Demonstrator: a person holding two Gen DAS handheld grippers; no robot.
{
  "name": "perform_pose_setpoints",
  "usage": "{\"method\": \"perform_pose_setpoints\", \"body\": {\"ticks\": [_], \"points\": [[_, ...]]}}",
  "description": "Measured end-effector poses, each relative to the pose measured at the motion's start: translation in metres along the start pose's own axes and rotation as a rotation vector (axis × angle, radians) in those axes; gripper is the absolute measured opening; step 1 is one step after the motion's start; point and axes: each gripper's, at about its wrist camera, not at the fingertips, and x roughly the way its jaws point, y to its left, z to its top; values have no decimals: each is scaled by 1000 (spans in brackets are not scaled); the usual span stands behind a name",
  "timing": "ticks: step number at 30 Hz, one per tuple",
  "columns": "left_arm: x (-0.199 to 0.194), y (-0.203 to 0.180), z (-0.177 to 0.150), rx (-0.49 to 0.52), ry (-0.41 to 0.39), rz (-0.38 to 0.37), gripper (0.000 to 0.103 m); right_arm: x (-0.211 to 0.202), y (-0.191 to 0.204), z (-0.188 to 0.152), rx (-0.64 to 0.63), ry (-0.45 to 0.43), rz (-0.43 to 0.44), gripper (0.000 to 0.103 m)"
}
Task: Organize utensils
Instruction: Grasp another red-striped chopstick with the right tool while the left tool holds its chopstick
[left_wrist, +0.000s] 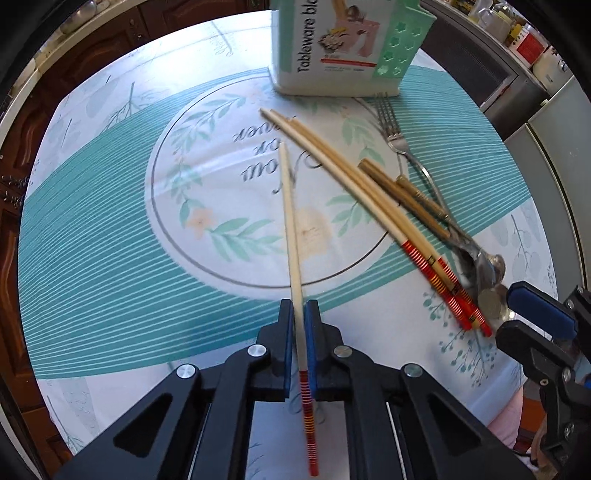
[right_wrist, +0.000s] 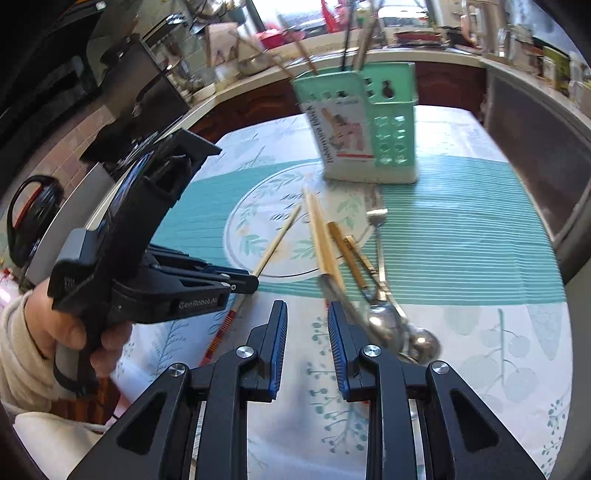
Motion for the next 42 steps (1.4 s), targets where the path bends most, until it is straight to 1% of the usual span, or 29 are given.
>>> {"method": "perform_pose_setpoints", "body": {"ticks": [4, 7, 11, 14, 19, 20, 24, 26, 28, 32, 34, 37, 38, 39, 40, 42], "points": [[2, 25, -4, -14, 18, -5, 5, 23, 8, 7, -27, 79, 47, 23], [0, 43, -9, -38, 24, -23, 5, 47, 9, 15, -35, 149, 14, 23], [-1, 60, -16, -66, 19, -55, 5, 66, 9, 27, -60, 186, -48, 23], [-2, 62, -19, -68, 8, -58, 5, 75, 7, 33, -57, 210, -75, 23], [-5, 62, -22, -69, -10, -66, 5, 87, 8, 40, -75, 245, -73, 23], [-4, 58, -20, -69, -10, -68, 5, 89, 10, 41, -85, 257, -78, 23], [-6, 62, -20, -70, -2, -80, 5, 90, 17, 43, -118, 272, -97, 24], [-7, 61, -17, -69, 11, -84, 5, 94, 15, 49, -106, 290, -109, 24], [-6, 64, -12, -69, 44, -94, 5, 103, 12, 55, -80, 333, -104, 23], [-1, 64, -1, -72, 118, -107, 5, 118, 14, 73, -76, 397, -121, 23], [1, 64, 5, -70, 156, -105, 6, 126, 18, 82, -89, 421, -139, 23], [3, 61, 11, -52, 180, -79, 8, 139, 26, 94, -129, 451, -180, 23], [3, 59, 13, -46, 186, -72, 11, 144, 30, 99, -149, 459, -194, 23], [3, 56, 15, -43, 192, -69, 16, 148, 33, 103, -166, 465, -205, 23], [3, 56, 17, -52, 196, -72, 18, 152, 37, 107, -185, 471, -217, 23], [3, 55, 19, -60, 204, -78, 23, 158, 37, 116, -176, 481, -220, 22]]}}
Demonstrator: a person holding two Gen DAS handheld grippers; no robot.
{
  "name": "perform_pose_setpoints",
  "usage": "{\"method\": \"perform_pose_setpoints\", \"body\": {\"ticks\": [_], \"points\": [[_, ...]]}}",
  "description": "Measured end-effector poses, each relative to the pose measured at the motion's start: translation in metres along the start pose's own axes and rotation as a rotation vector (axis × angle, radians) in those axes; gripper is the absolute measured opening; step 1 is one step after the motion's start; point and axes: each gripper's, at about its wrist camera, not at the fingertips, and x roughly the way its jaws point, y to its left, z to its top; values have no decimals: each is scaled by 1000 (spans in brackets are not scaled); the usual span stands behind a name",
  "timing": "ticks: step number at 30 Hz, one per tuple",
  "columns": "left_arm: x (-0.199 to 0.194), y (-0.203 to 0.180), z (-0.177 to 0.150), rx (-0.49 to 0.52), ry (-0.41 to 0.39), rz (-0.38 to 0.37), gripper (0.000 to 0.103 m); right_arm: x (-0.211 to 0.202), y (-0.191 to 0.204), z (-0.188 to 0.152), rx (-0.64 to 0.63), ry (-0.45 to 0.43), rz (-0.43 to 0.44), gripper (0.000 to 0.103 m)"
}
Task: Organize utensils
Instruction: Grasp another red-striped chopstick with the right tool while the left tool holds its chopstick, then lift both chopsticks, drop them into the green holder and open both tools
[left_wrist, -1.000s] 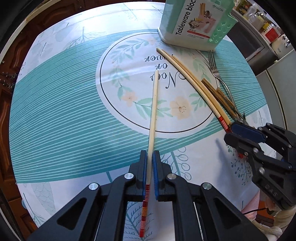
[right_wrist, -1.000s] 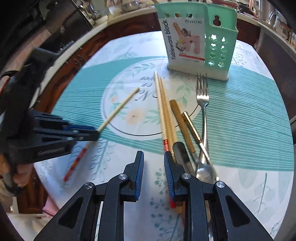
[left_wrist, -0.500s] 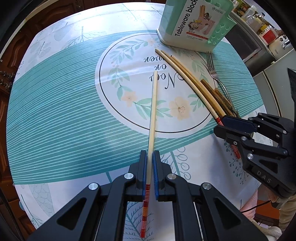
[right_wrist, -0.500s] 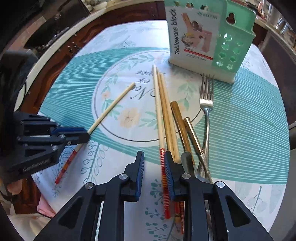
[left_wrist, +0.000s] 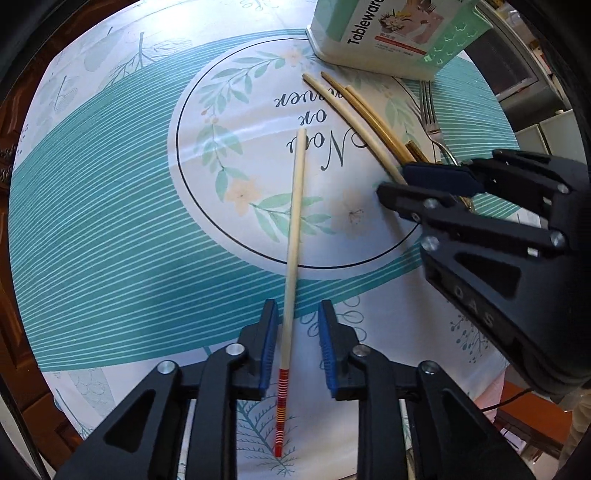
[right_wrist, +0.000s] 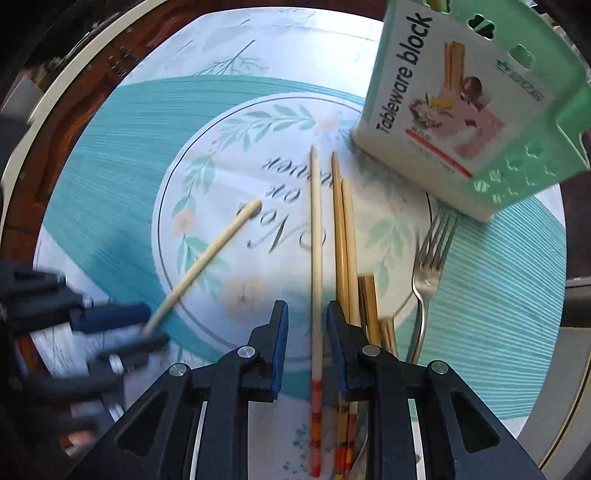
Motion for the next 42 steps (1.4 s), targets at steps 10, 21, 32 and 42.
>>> {"method": "perform_pose_setpoints", "body": {"ticks": [10, 21, 32, 42], "points": [[-2, 2, 0, 15, -9, 63, 3, -4, -10, 10, 25, 47, 71, 5], [-44, -3, -36, 52, -337, 114, 3, -47, -64, -65, 282, -275, 422, 5], [-86, -56, -72, 115, -610, 169, 3, -97, -58, -142, 341, -507, 412, 5], [-205, -89, -33, 196, -888, 134, 3, -224, -85, -130, 286, -785, 277, 5]]}}
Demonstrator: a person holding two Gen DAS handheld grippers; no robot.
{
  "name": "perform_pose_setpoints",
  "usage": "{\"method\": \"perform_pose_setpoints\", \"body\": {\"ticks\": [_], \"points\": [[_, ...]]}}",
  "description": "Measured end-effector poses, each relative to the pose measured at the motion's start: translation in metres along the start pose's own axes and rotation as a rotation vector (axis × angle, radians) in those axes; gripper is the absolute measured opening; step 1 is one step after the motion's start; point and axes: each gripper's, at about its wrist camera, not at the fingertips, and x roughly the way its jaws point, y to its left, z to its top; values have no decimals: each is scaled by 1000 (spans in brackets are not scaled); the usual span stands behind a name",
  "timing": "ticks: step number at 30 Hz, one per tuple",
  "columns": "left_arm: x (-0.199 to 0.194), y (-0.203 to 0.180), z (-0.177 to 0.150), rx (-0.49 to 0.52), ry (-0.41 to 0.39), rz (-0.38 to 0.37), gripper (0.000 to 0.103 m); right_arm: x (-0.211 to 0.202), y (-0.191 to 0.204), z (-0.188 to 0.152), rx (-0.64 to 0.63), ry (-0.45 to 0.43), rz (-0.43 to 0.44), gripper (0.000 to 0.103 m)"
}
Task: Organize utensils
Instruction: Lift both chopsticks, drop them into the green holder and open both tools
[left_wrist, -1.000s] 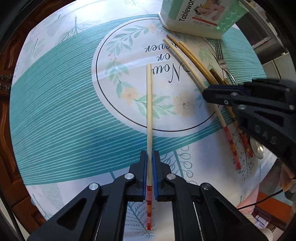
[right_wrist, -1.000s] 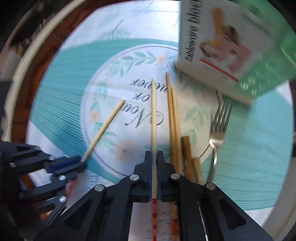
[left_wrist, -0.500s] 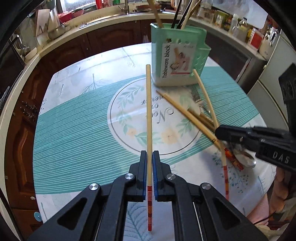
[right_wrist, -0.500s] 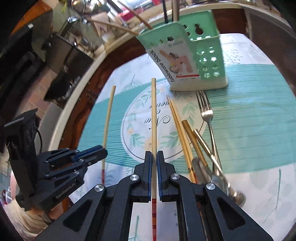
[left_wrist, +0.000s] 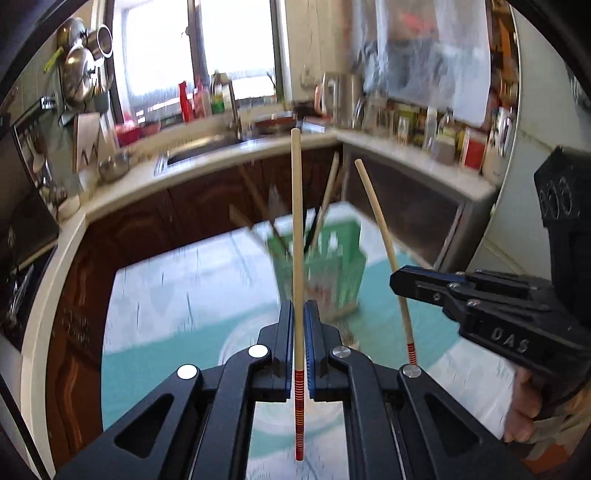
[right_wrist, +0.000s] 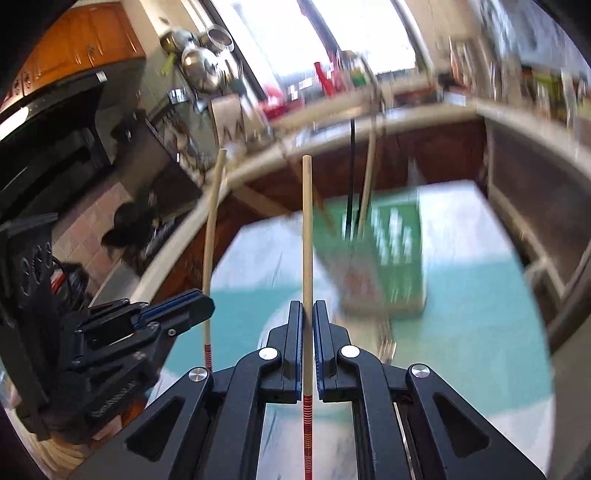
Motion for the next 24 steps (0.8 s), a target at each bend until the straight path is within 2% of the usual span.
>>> {"method": "perform_pose_setpoints", "body": {"ticks": [3, 6, 10, 16, 20, 24], "points": [[-1, 6, 39, -14, -104, -6, 3, -15, 3, 38, -32, -103, -33, 5], [10, 10, 71, -45, -163, -6, 3, -25, 1, 71, -59, -219, -65, 5], [29, 16, 98, -103, -231, -1, 3, -28, -10, 101, -26, -325, -70, 5], [72, 19, 106, -127, -286, 8, 3, 5, -23, 130, -56, -455, -99, 5], [95, 23, 102, -132, -292, 10, 3, 53, -27, 141, -92, -482, -76, 5], [115, 30, 93, -145, -281, -6, 3, 104, -37, 144, -88, -462, -53, 5]]}}
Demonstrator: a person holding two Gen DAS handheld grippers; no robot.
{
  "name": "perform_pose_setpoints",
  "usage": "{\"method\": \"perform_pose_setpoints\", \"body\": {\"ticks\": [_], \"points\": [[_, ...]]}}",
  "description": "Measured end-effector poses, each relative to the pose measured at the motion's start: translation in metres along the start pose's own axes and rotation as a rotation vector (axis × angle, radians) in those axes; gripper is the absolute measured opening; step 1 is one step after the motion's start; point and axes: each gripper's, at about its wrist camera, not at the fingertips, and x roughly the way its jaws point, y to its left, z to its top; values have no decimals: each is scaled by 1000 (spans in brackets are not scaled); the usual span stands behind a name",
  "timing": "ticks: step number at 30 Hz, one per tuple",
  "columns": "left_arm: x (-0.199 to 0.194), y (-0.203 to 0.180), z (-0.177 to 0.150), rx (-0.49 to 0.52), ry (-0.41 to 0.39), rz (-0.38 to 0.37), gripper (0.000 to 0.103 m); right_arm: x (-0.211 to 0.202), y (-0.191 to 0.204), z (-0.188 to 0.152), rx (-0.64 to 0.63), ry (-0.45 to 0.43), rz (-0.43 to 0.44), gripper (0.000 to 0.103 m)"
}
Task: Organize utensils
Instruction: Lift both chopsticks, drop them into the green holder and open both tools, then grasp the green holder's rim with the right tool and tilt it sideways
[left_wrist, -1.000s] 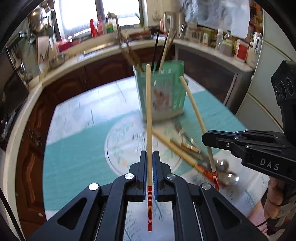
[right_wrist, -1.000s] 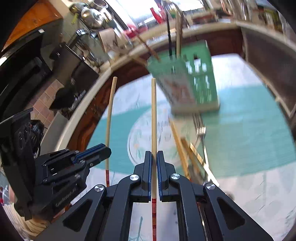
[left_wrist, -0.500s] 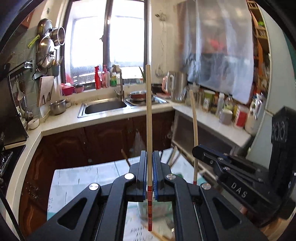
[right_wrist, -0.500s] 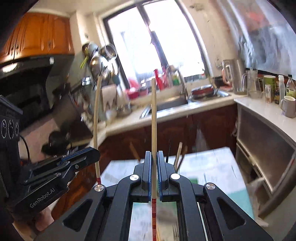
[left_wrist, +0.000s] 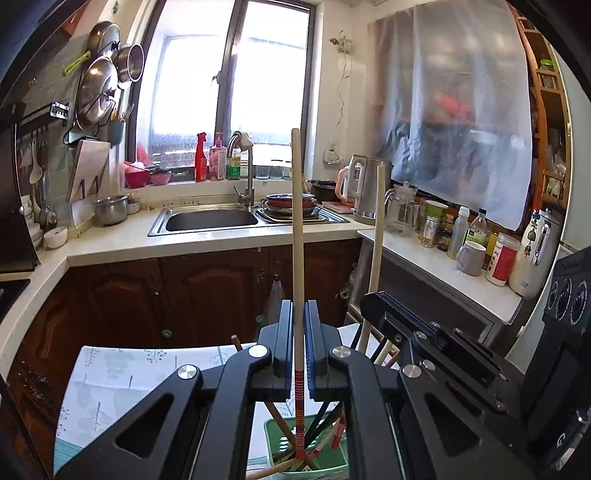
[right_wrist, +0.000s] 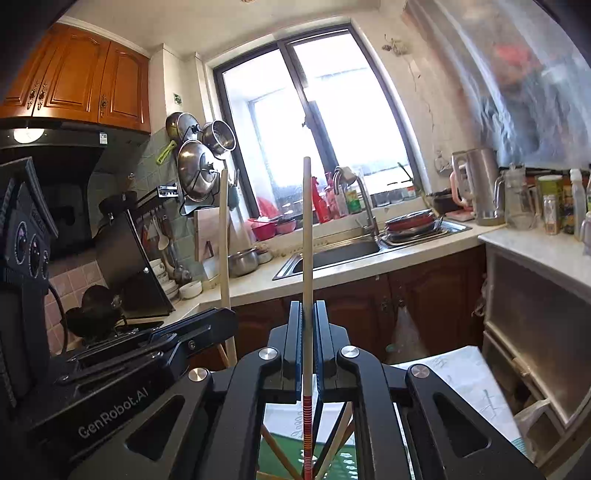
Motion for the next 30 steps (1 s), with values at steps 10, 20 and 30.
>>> {"method": "perform_pose_setpoints", "body": {"ticks": [10, 20, 30], "points": [[11, 9, -33, 24, 23, -67, 4, 64, -10, -83, -71, 55, 67, 5], [-14, -6, -52, 100, 87, -103, 34, 47, 2, -152, -177, 229, 87, 6], [-66, -16, -75, 157, 236, -123, 40, -23, 17, -162, -131, 384, 77, 6]]}}
